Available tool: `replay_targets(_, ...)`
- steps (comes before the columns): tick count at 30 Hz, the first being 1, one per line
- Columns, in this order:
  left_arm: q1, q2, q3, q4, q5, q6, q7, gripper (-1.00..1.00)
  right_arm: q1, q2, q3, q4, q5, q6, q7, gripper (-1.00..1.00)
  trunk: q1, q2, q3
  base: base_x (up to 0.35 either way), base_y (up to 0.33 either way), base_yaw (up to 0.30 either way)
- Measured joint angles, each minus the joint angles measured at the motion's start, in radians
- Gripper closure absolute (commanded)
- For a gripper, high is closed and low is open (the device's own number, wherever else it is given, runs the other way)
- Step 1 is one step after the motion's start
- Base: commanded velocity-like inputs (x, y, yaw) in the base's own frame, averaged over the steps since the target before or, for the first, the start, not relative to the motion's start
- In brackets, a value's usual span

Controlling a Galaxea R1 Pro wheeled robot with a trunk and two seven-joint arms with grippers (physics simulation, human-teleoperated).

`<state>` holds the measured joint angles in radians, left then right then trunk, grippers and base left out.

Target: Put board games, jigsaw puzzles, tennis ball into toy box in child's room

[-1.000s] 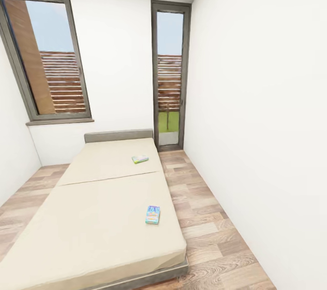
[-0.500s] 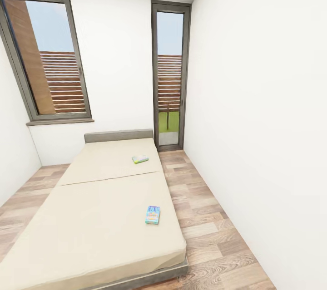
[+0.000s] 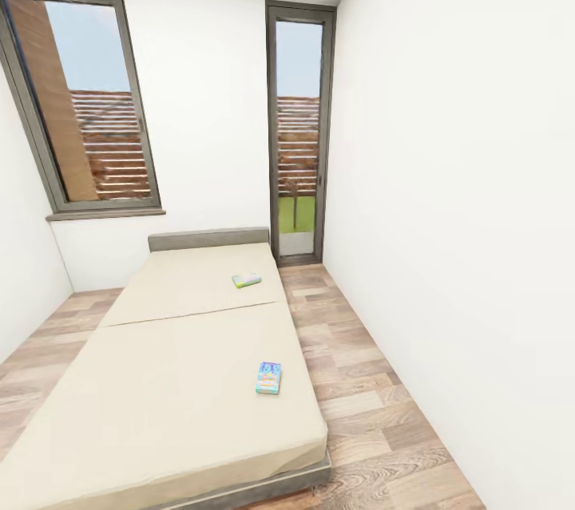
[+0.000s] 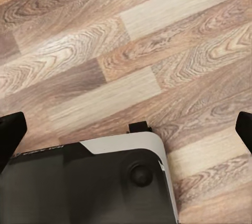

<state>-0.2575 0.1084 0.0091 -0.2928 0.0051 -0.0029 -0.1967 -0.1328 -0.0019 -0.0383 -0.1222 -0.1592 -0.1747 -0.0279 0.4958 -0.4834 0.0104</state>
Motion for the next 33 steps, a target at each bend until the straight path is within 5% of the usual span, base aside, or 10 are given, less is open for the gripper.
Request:
replay_targets(5,0.000,0.045,0.010,-0.241,0.002,0.313,-0.161,-1.00,-0.050,-0.005,-0.006,-0.100,0.000,0.176,0.001,-1.00,0.000,0.000,0.000,0.000,0.000,0.000)
replay_targets(8,0.000,0.056,0.067,-0.409,0.002,0.483,-0.237,-1.00,-0.064,-0.006,-0.011,-0.230,-0.002,0.280,0.002,-1.00,0.000,0.000,0.000,0.000,0.000,0.000)
replay_targets(12,0.000,0.059,0.147,-0.561,0.002,0.605,-0.275,-1.00,-0.068,-0.005,-0.013,-0.389,-0.003,0.393,0.001,-1.00,0.000,0.000,0.000,0.000,0.000,0.000)
replay_targets(20,0.000,0.056,0.188,-0.728,0.002,0.711,-0.288,-1.00,-0.064,0.007,0.003,-0.470,0.013,0.443,-0.042,-1.00,0.000,0.000,0.000,0.000,0.000,0.000)
replay_targets(33,0.000,0.045,0.189,-0.765,0.002,0.728,-0.285,-1.00,-0.061,0.009,0.005,-0.471,0.016,0.445,-0.098,-1.00,0.000,0.000,0.000,0.010,-0.108,0.000)
